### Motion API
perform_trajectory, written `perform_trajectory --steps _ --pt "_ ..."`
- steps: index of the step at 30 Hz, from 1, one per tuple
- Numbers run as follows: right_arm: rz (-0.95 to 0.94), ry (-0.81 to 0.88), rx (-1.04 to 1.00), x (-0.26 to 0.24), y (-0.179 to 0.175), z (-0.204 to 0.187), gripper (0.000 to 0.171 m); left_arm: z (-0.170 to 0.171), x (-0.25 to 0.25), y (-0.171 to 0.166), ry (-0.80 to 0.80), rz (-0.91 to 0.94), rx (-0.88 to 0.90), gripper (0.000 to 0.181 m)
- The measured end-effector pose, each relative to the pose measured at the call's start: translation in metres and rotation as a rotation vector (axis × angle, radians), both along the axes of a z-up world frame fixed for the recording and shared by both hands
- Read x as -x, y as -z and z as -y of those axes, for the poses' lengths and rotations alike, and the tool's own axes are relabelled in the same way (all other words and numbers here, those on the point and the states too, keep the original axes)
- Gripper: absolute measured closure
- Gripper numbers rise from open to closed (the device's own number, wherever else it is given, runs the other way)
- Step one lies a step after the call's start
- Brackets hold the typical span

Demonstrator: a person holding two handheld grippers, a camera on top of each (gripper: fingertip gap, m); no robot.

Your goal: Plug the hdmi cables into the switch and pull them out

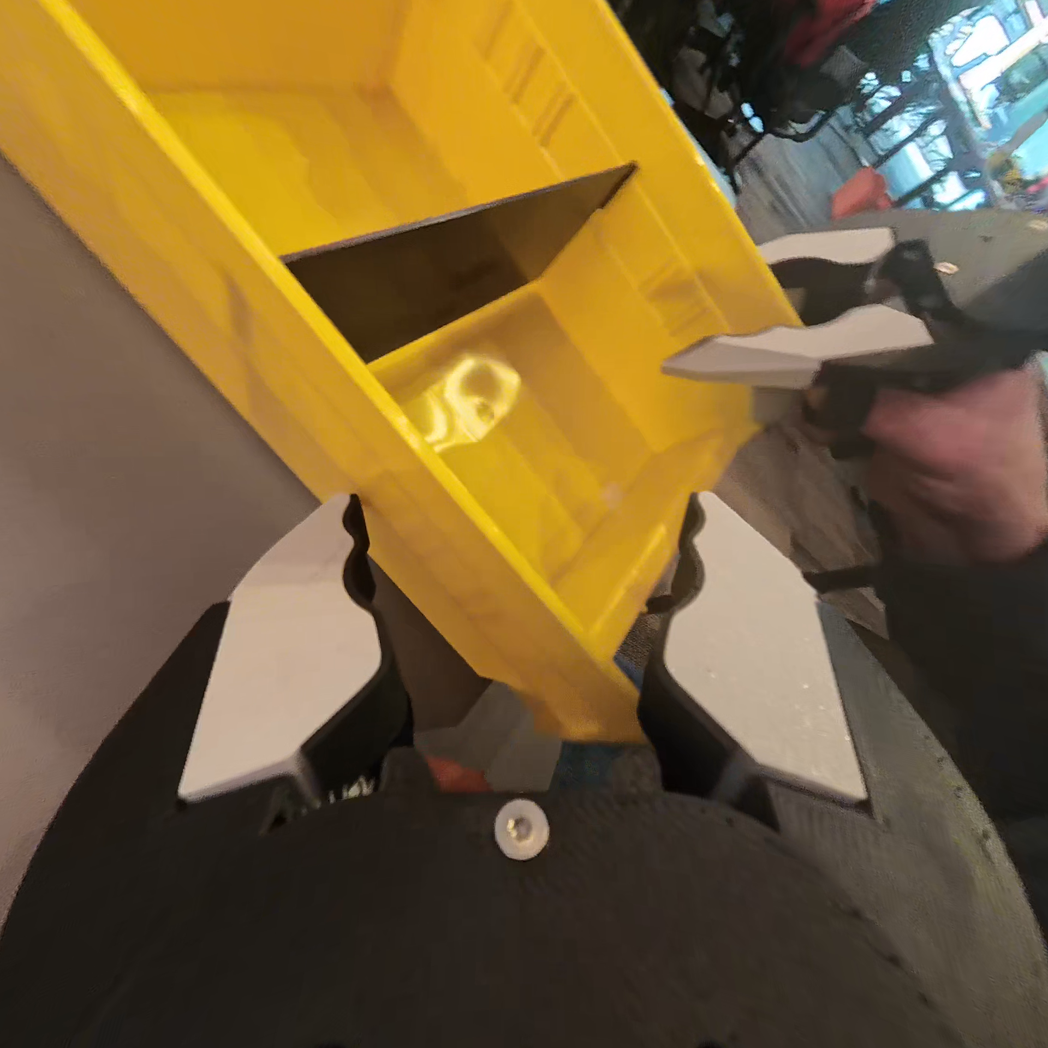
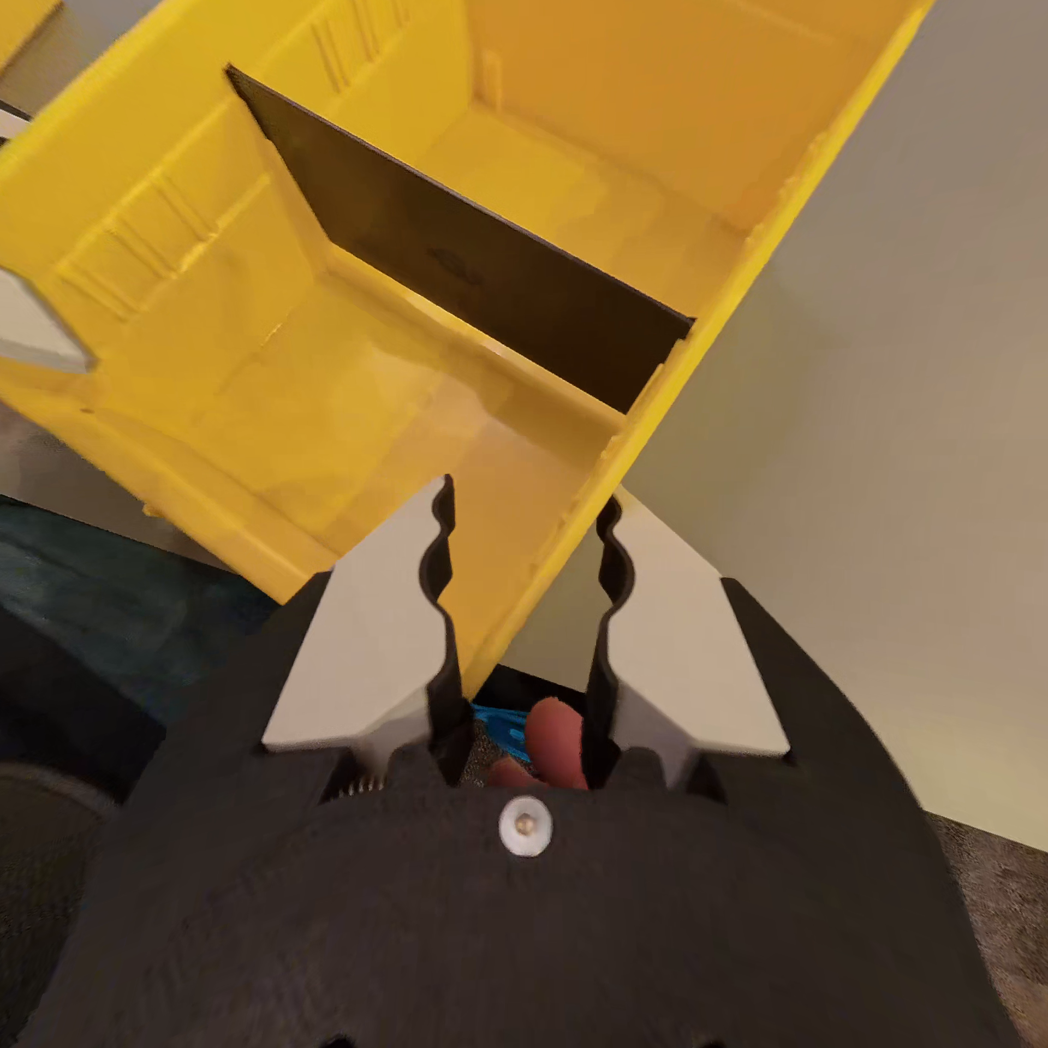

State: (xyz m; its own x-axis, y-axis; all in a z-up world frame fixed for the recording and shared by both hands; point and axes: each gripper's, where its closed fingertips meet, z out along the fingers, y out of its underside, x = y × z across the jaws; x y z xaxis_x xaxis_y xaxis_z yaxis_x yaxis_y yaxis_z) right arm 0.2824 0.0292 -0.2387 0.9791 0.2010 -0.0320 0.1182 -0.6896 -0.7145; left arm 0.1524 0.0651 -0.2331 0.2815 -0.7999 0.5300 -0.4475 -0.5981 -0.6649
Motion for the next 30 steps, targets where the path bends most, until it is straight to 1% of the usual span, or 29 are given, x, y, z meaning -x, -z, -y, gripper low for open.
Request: perform_trajectory --steps 4,7,9,11,13,14,15,17,20,22,24,26,28,30 --pt "0.034 0.01 0.011 -0.013 0.001 -0.003 0.139 0.012 0.014 -0.016 0.052 0.08 0.068 0.091" --pt "0.07 0.018 0.004 -0.02 0.001 -0.006 0.148 0.03 0.035 -0.039 0.099 0.12 0.078 0.1" --pt "0.081 0.02 -0.003 -0.023 0.001 -0.008 0.151 0.035 0.059 -0.059 0.095 0.105 -0.045 0.107" --pt "0.079 0.025 -0.009 -0.026 0.001 -0.01 0.155 0.031 0.089 -0.082 0.059 0.081 -0.172 0.111" --pt "0.095 0.034 -0.013 -0.031 0.001 -0.011 0.161 0.016 0.128 -0.101 -0.038 0.051 -0.273 0.118" --pt "0.102 0.038 -0.016 -0.034 0.001 -0.012 0.164 0.004 0.154 -0.103 -0.109 0.006 -0.3 0.123" --pt "0.104 0.039 -0.019 -0.037 0.001 -0.013 0.168 -0.008 0.182 -0.101 -0.178 -0.051 -0.314 0.122" --pt "0.09 0.023 -0.021 -0.038 0.001 -0.014 0.168 -0.027 0.24 -0.093 -0.293 -0.144 -0.319 0.118" --pt "0.099 0.012 -0.018 -0.04 0.001 -0.015 0.168 -0.054 0.336 -0.078 -0.513 -0.291 -0.359 0.115" --pt "0.093 0.011 -0.016 -0.043 0.001 -0.016 0.168 -0.067 0.399 -0.062 -0.648 -0.4 -0.375 0.112" --pt "0.094 0.02 -0.014 -0.049 0.002 -0.017 0.168 -0.073 0.45 -0.042 -0.746 -0.486 -0.343 0.108" --pt "0.093 0.042 -0.011 -0.059 0.001 -0.017 0.168 -0.075 0.483 -0.024 -0.806 -0.519 -0.309 0.107" --pt "0.091 0.072 -0.01 -0.071 0.001 -0.016 0.168 -0.073 0.492 -0.006 -0.807 -0.505 -0.244 0.106" --pt "0.098 0.103 -0.01 -0.085 0.001 -0.015 0.168 -0.073 0.492 0.007 -0.782 -0.519 -0.217 0.107"
